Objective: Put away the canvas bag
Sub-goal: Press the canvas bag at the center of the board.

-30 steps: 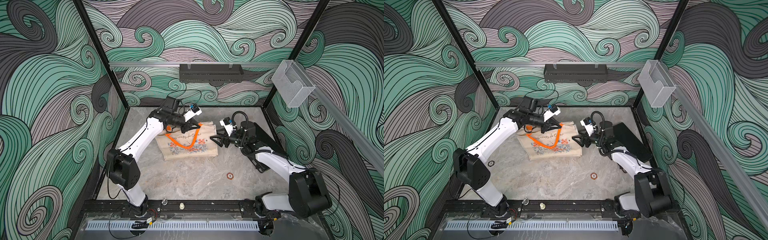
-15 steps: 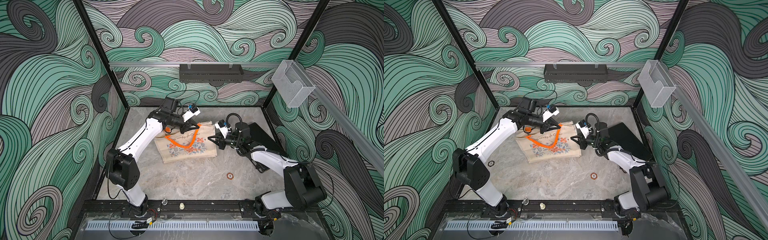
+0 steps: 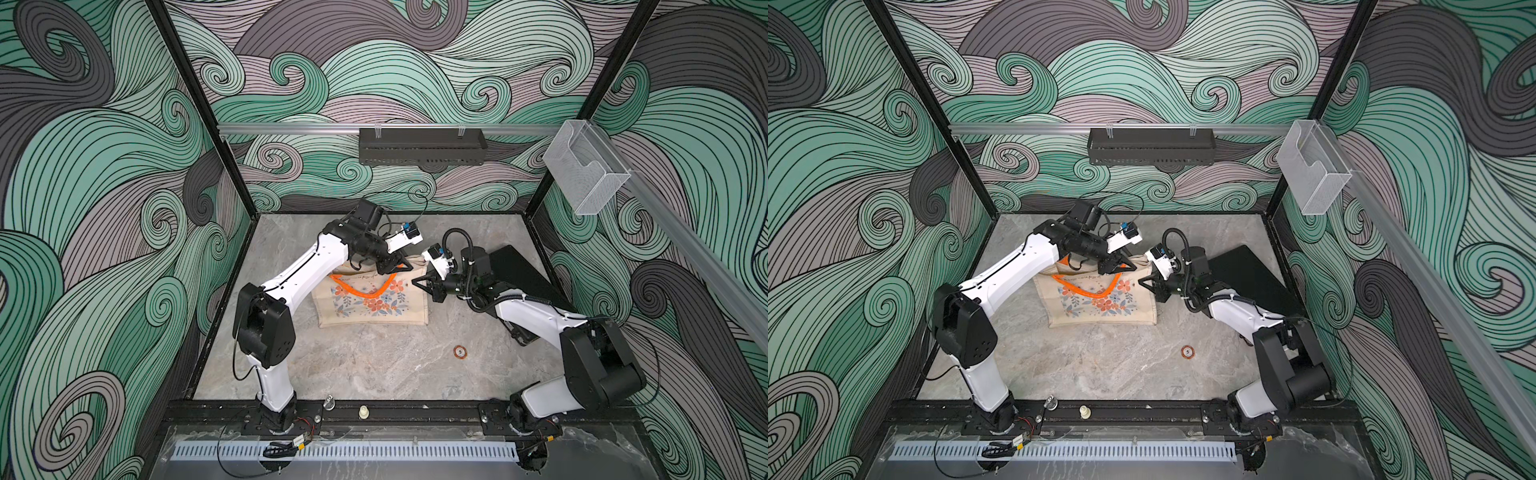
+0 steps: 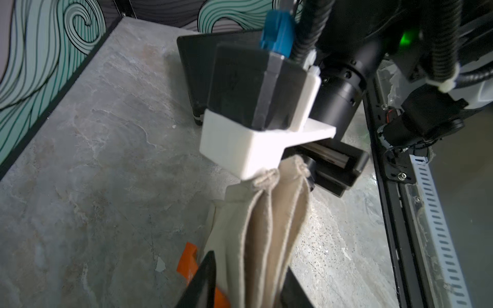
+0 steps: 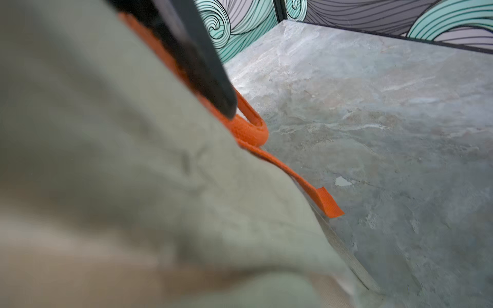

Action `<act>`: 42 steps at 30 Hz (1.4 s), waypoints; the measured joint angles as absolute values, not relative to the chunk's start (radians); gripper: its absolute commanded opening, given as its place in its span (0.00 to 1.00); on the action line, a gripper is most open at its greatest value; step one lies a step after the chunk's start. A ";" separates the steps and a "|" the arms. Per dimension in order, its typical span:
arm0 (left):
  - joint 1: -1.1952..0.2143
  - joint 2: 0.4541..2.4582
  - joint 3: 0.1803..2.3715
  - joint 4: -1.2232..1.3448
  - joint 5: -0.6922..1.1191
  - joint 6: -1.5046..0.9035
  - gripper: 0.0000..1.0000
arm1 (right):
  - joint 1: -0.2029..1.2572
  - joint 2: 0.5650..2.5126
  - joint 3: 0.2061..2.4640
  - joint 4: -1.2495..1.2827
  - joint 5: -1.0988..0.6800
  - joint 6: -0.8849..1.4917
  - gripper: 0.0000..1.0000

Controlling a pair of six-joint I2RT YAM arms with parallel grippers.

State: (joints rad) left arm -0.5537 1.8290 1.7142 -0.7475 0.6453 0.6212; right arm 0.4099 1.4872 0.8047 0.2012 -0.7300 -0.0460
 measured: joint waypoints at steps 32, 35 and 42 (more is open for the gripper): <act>-0.366 1.574 1.549 -0.612 0.924 0.544 0.00 | 0.402 1.347 0.588 0.361 -0.741 0.144 0.54; -0.359 1.574 1.549 -0.612 0.934 0.537 0.00 | 0.408 1.346 0.589 0.361 -0.742 0.102 0.21; -0.319 1.570 1.549 -0.613 0.968 0.520 0.00 | 0.438 1.310 0.588 0.350 -0.748 -0.003 0.04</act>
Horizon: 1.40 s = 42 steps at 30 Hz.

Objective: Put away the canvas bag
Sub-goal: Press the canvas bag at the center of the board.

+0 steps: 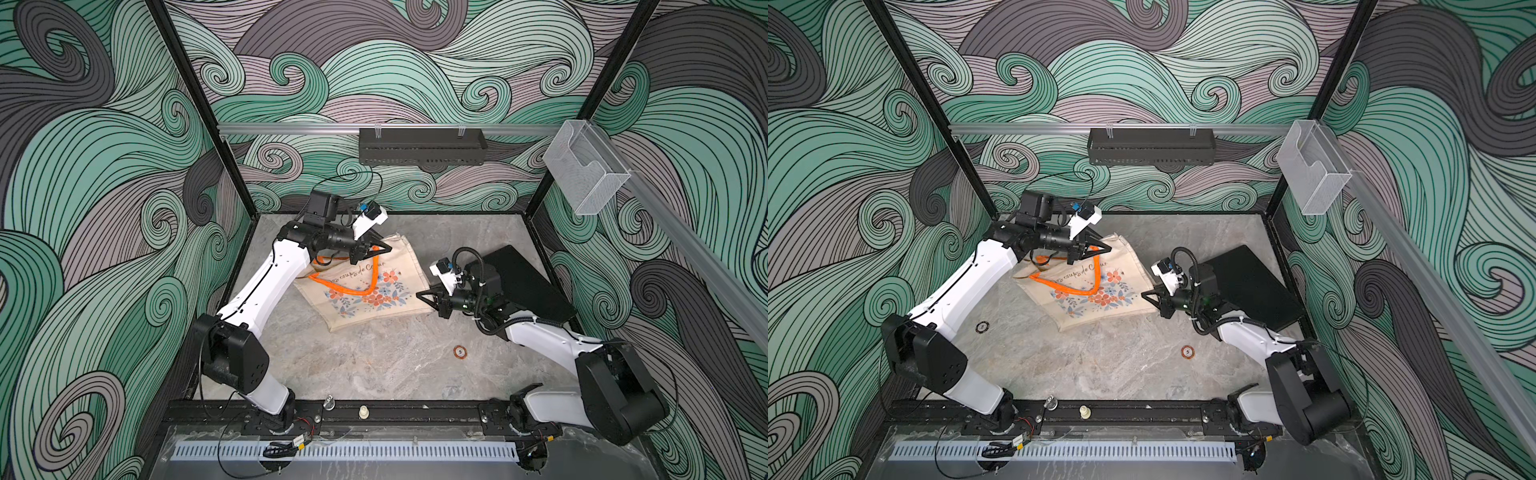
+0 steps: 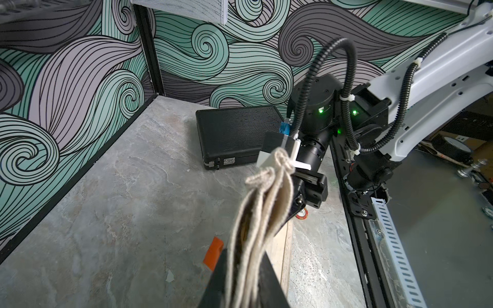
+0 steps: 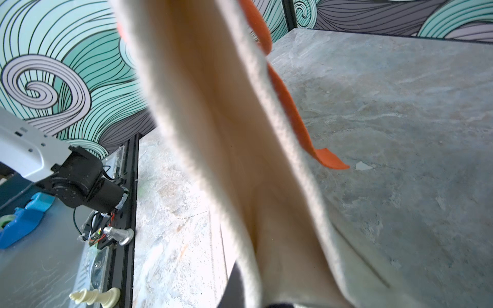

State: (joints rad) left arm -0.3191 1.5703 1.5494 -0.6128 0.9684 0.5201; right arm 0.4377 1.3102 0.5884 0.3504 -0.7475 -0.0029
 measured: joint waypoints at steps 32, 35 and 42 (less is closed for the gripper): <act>-0.220 1.510 1.704 -0.803 1.061 0.561 0.00 | 0.424 1.114 0.696 0.251 -0.586 -0.089 1.00; -0.220 1.513 1.705 -0.814 1.063 0.564 0.00 | 0.420 1.166 0.744 0.219 -0.616 -0.113 1.00; -0.220 1.515 1.704 -0.793 1.072 0.551 0.00 | 0.425 1.359 0.894 0.194 -0.751 -0.122 0.92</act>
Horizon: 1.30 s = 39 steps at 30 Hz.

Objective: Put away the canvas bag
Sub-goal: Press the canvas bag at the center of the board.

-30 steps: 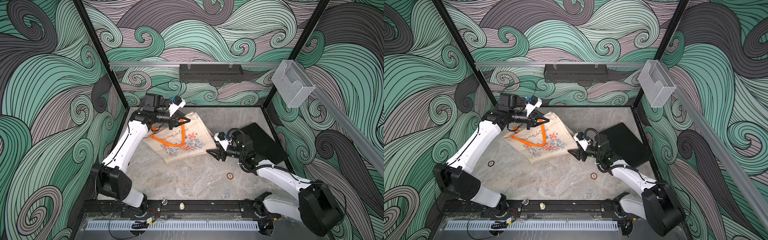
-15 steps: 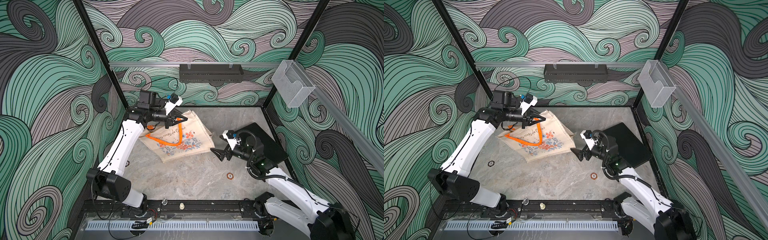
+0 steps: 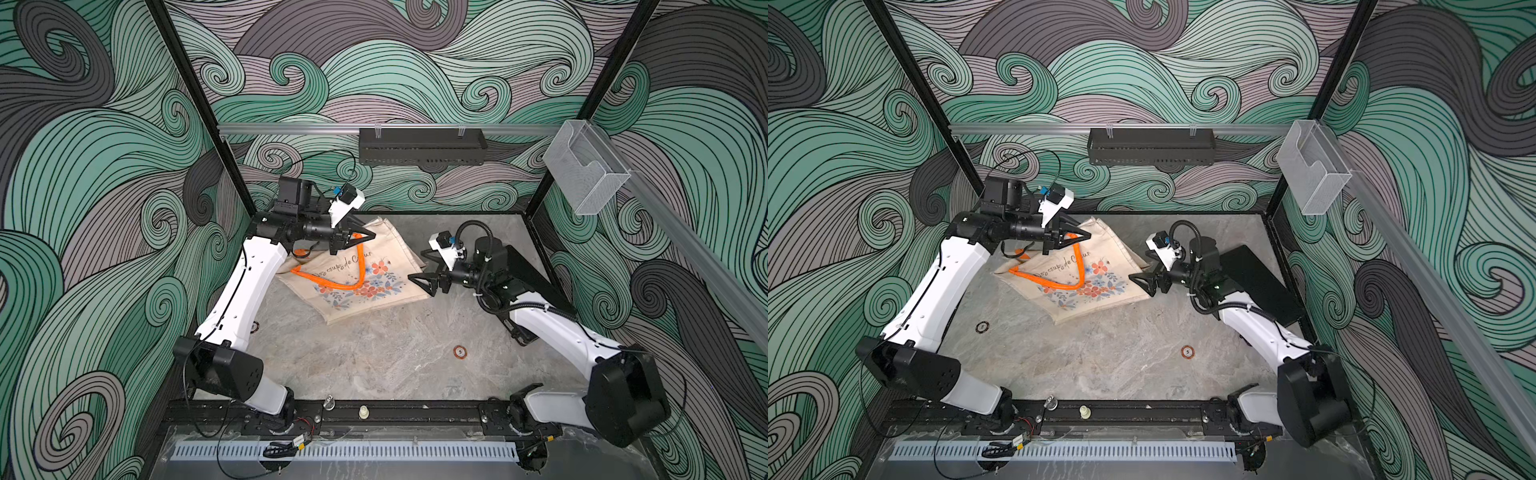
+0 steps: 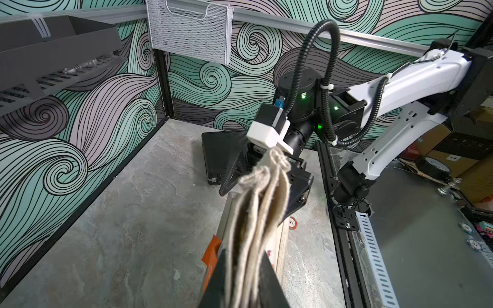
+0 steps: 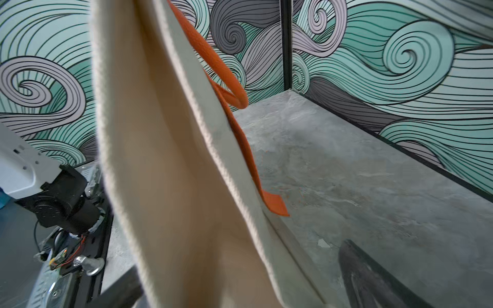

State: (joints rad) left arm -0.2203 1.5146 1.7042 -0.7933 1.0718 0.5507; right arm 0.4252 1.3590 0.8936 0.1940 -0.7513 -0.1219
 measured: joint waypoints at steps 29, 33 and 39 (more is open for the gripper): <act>-0.209 1.550 1.647 -0.647 0.967 0.472 0.04 | 0.484 1.486 0.888 0.120 -0.776 -0.101 0.00; -0.219 1.546 1.616 -0.602 0.912 0.462 0.24 | 0.484 1.469 0.837 0.162 -0.766 -0.044 0.00; -0.233 1.534 1.520 -0.462 0.825 0.408 0.67 | 0.458 1.437 0.756 0.149 -0.740 0.051 0.00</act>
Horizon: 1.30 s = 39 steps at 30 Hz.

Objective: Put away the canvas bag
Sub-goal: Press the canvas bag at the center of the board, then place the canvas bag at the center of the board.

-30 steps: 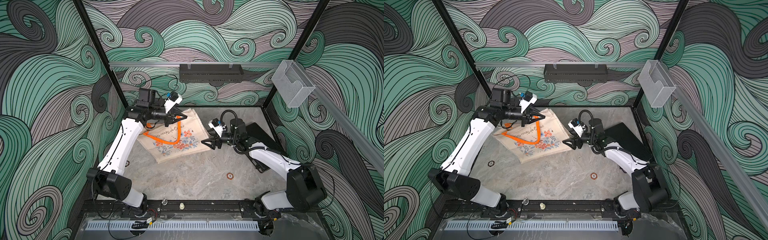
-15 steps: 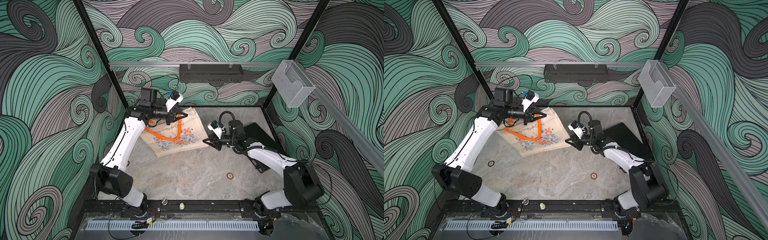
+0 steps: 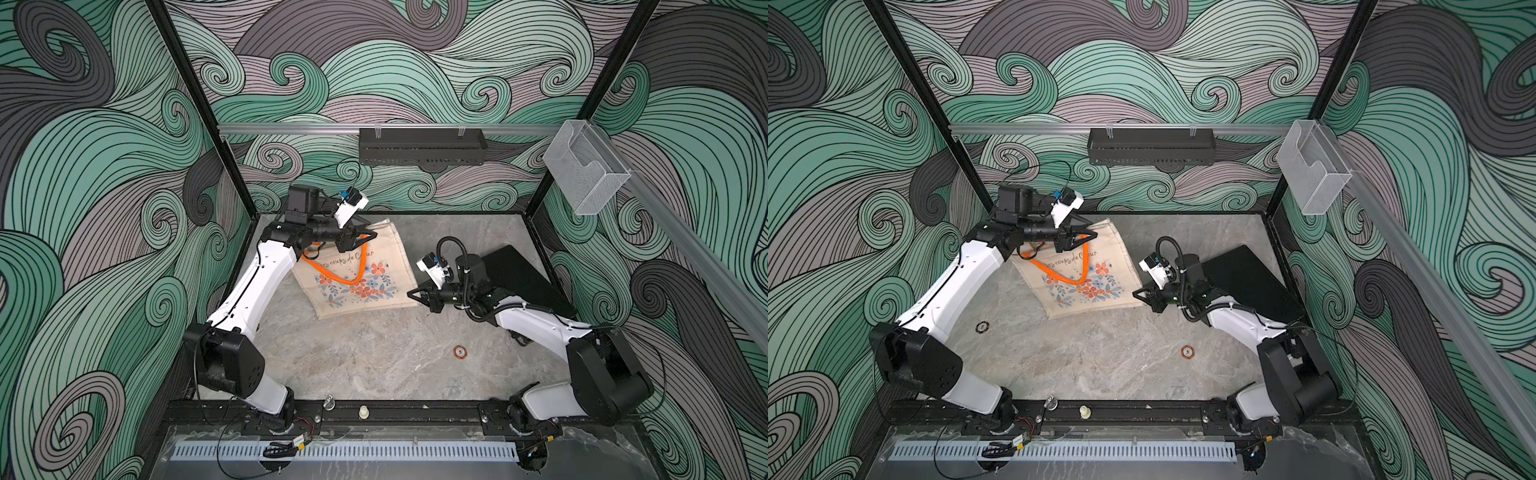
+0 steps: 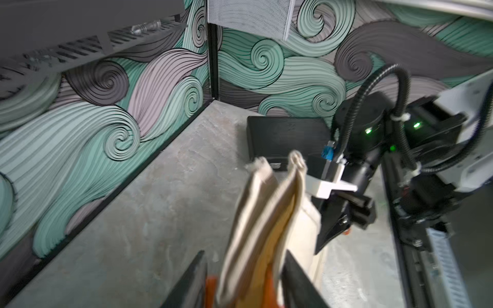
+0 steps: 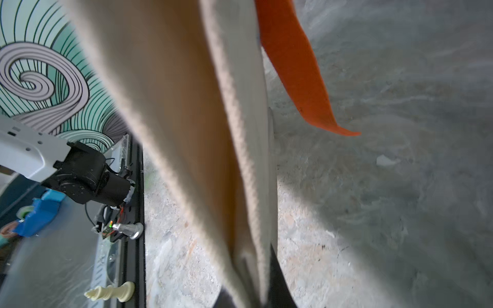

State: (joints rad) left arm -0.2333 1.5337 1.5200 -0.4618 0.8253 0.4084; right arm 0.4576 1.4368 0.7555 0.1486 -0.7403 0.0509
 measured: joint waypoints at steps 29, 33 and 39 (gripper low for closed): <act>-0.147 1.486 0.969 -0.117 -0.023 -0.380 0.90 | 0.267 1.682 0.842 0.048 -0.771 0.541 0.00; -0.147 1.549 0.971 -0.020 0.073 -0.457 0.76 | 0.252 1.723 0.855 0.021 -0.780 0.546 0.01; -0.155 1.681 0.971 0.064 0.098 -0.547 0.67 | 0.247 1.749 0.883 -0.060 -0.733 0.521 0.37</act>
State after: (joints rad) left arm -0.1547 1.6814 0.9710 0.0635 0.0982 -0.5472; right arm 0.2466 1.7493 0.8829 -0.0597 -0.7326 0.5209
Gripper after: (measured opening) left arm 0.687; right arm 0.241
